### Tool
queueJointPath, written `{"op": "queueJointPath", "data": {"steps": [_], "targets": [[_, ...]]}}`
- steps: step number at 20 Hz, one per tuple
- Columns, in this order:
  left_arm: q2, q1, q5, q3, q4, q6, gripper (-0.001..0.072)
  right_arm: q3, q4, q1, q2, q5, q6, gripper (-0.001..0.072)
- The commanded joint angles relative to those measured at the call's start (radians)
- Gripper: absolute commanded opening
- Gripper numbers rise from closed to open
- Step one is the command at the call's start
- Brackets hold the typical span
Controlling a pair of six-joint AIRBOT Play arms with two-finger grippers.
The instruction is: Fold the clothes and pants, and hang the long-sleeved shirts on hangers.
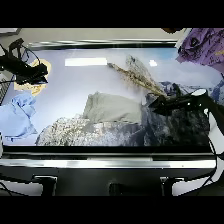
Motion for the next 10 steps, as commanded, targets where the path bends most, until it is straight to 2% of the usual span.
{"op": "queueJointPath", "data": {"steps": [1,7,10], "targets": [[0.000,0.000,-0.001,0.000,-0.002,0.000,0.0019,-0.127,0.126,0.011,-0.020,-0.100,-0.118,0.0475],[-0.001,0.000,-0.001,0.000,-0.001,0.000,0.0019,-0.127,0.222,0.119,-0.062,-0.202,-0.156,0.0466],[-0.001,0.000,0.000,0.000,-0.002,0.000,0.0019,-0.125,0.234,0.172,-0.063,-0.227,-0.156,0.0262]]}}
